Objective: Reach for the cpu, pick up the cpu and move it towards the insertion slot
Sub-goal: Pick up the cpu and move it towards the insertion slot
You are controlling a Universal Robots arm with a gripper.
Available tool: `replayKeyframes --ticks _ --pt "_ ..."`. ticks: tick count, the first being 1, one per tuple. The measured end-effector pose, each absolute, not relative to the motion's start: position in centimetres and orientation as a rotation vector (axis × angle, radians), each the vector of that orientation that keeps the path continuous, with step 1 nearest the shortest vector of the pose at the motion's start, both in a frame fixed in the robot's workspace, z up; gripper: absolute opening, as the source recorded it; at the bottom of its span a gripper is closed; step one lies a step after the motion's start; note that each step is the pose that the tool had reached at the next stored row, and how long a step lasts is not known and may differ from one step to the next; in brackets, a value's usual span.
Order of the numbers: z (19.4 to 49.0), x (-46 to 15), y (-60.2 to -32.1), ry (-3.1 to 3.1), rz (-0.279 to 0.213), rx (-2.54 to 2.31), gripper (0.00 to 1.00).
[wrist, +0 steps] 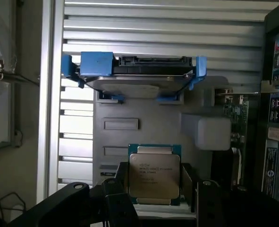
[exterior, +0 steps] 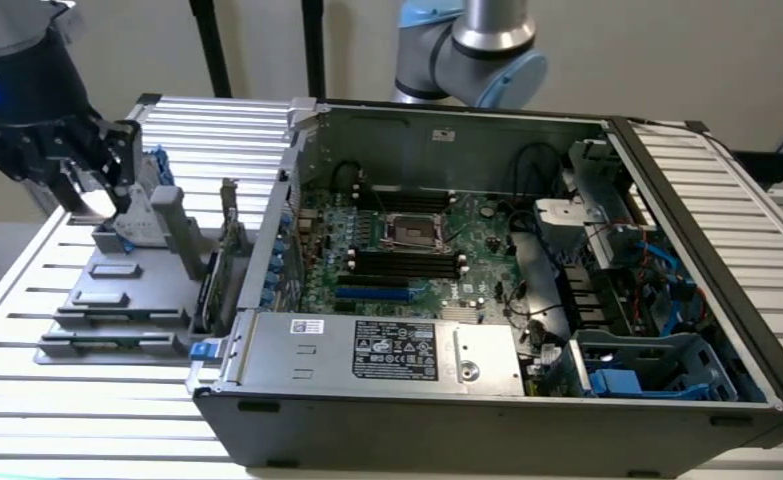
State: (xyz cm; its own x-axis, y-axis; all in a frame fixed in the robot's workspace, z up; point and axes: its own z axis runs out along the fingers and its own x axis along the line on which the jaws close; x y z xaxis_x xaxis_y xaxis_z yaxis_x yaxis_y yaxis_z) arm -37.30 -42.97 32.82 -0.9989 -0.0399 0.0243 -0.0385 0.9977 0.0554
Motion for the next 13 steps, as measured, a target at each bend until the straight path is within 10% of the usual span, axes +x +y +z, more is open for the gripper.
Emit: replayKeyframes --ticks 13 --pt "38.0 -31.4 -43.1 -3.104 -0.102 0.061 0.54"
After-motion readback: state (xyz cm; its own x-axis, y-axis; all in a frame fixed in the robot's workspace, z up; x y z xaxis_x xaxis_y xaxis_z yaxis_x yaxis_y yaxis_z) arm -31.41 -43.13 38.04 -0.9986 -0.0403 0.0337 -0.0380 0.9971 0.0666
